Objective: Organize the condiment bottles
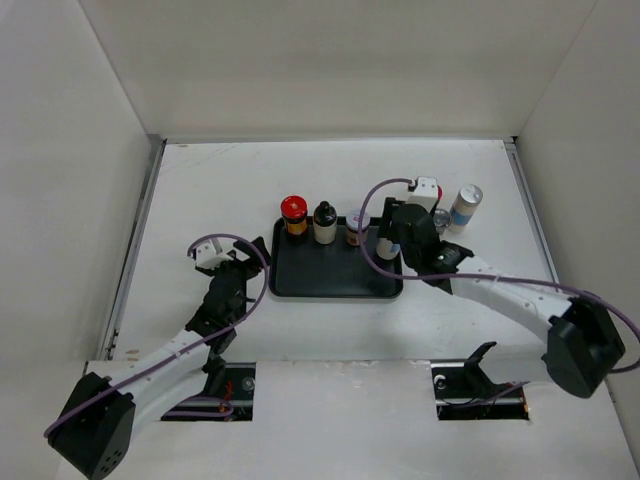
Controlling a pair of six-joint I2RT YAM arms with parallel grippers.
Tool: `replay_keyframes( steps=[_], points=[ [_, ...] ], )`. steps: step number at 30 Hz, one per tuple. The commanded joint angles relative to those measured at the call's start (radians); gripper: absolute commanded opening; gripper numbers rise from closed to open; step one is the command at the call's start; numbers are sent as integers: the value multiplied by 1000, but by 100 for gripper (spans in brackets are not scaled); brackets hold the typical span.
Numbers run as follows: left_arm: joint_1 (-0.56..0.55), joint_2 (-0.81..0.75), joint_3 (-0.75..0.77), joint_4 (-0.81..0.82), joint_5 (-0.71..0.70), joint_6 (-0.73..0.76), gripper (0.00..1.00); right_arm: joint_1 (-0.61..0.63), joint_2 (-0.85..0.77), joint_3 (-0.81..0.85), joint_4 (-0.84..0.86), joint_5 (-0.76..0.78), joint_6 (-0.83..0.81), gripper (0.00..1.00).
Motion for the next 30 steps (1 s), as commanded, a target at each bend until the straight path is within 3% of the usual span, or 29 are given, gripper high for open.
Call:
replay_keyframes(
  steps=[1, 10, 21, 27, 30],
  points=[
    [8, 1, -7, 58, -2, -9, 82, -49, 66, 90, 274, -55, -52, 52],
    [11, 12, -6, 59, -3, -9, 83, -120, 231, 162, 361, -103, -72, 55],
    [13, -19, -12, 56, 7, -9, 83, -117, 297, 162, 375, -95, -81, 74],
    [13, 1, -6, 59, 12, -9, 83, -108, 204, 156, 338, -84, -87, 92],
    [19, -13, -9, 55, 12, -9, 83, -108, 88, 111, 303, -32, -87, 94]
  ],
)
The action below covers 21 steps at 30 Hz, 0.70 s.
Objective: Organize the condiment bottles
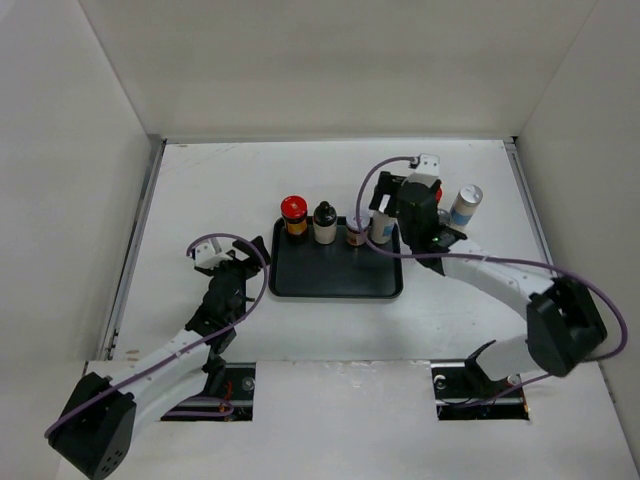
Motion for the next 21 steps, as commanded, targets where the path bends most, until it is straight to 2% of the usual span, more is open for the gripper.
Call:
replay_keyframes(
  steps=[1, 5, 7, 11, 21],
  points=[
    [5, -24, -10, 45, 8, -8, 83, -5, -173, -23, 17, 85, -4, 94],
    [0, -38, -11, 45, 8, -8, 83, -91, -305, -126, -83, 201, 8, 94],
    [0, -30, -11, 45, 9, -10, 83, -135, -330, -148, -137, 231, 24, 99],
    [-6, -18, -10, 53, 11, -11, 83, -154, -287, -146, -223, 194, 22, 100],
    [-5, -24, -11, 45, 25, -13, 83, -192, -178, -156, -197, 32, 47, 100]
  ],
)
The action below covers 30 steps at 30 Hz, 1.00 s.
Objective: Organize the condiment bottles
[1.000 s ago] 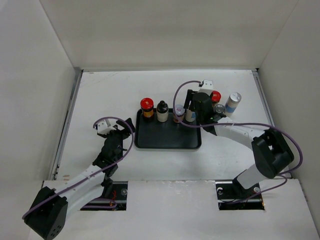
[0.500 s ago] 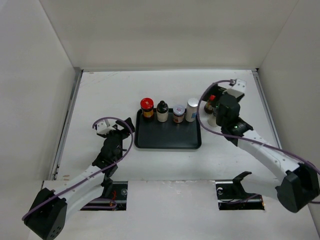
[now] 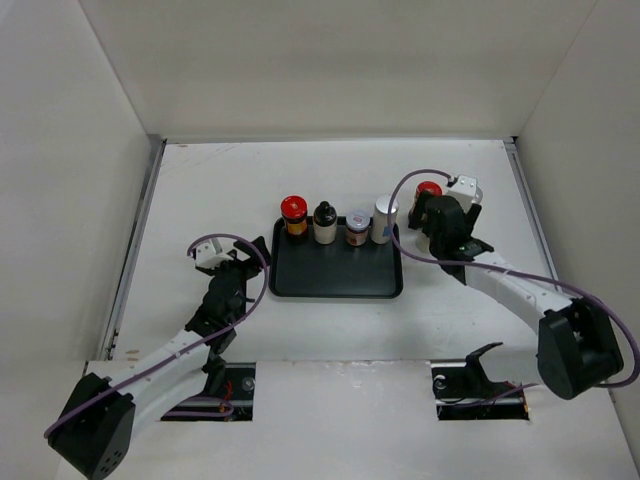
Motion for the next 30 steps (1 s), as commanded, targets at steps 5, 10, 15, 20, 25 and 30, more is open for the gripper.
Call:
replay_keyframes(
  steps=[5, 10, 15, 20, 25, 30],
  points=[
    [-2, -24, -11, 42, 12, -12, 83, -24, 49, 22, 59, -74, 22, 95],
    [-7, -11, -10, 48, 13, -14, 83, -35, 92, 14, 119, -19, 23, 72],
    [1, -15, -13, 43, 10, -14, 83, 8, 27, -33, 145, 90, 19, 53],
    [8, -24, -17, 43, 6, -15, 83, 164, -174, -49, 44, 188, -24, 53],
    [15, -37, -31, 50, -43, -29, 83, 380, -205, 22, -54, 141, 51, 53],
    [22, -52, -37, 43, -53, -32, 82, 586, 8, 158, 65, 49, 71, 54]
  ],
)
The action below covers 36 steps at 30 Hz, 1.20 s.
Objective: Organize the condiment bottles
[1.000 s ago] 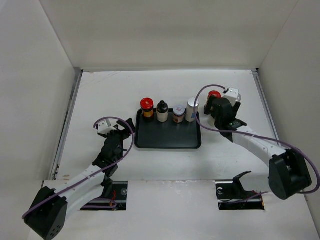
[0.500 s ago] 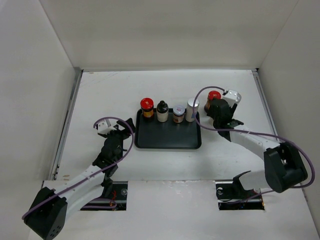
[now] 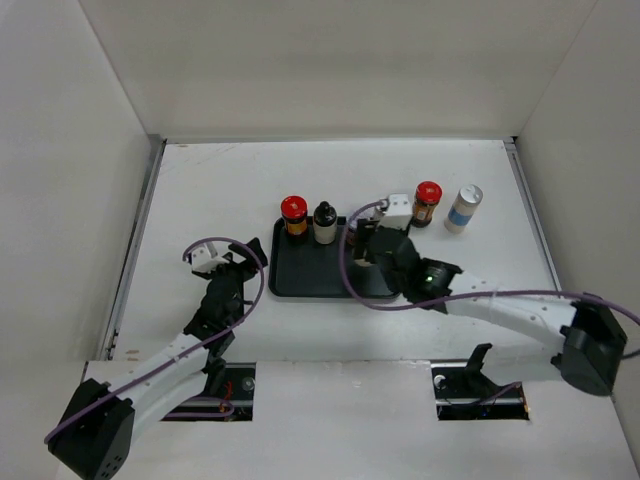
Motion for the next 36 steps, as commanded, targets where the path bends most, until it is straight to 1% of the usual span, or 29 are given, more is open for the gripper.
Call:
replay_keyframes(
  steps=[1, 4, 7, 12, 16, 17, 18, 20, 21, 23, 25, 26, 28, 30, 31, 33, 34, 35, 36],
  points=[
    [18, -24, -11, 45, -23, -14, 82, 103, 135, 121, 176, -76, 19, 54],
    [28, -45, -20, 38, -17, -19, 82, 152, 281, 211, 288, -133, -25, 54],
    [36, -62, -22, 25, -25, -19, 82, 181, 397, 297, 336, -149, -56, 54],
    [62, -122, -28, -23, -25, -23, 82, 201, 537, 379, 359, -173, -64, 57],
    [81, -137, -34, -35, -19, -35, 82, 212, 600, 400, 357, -190, -47, 60],
    [82, -134, -33, -35, -16, -37, 82, 218, 611, 406, 353, -195, -48, 62],
    [82, -130, -31, -35, -16, -37, 82, 223, 617, 409, 351, -195, -50, 68],
    [82, -113, -30, -28, -16, -40, 82, 229, 606, 411, 344, -193, -56, 84],
    [82, -107, -28, -28, -14, -40, 82, 229, 590, 406, 341, -193, -59, 90],
    [79, -104, -24, -34, -7, -42, 82, 229, 533, 388, 333, -199, -77, 96],
    [77, -113, -27, -31, -8, -42, 82, 221, 449, 347, 330, -190, -97, 99],
    [81, -114, -28, -29, -11, -42, 82, 192, 372, 303, 339, -180, -103, 100],
    [82, -110, -27, -31, -5, -42, 82, 134, 274, 243, 337, -166, -107, 100],
    [74, -111, -24, -35, -3, -42, 82, 35, 182, 177, 334, -146, -105, 93],
    [71, -113, -24, -34, -3, -42, 82, -27, 145, 147, 325, -131, -99, 87],
    [71, -111, -24, -29, -5, -42, 82, -146, 93, 107, 299, -95, -91, 67],
    [73, -107, -24, -28, -3, -42, 82, -205, 86, 101, 279, -77, -93, 59],
    [73, -104, -22, -32, -2, -43, 82, -255, 88, 103, 253, -69, -99, 56],
    [70, -104, -20, -34, 1, -43, 82, -313, 103, 113, 230, -58, -106, 56]
  ],
)
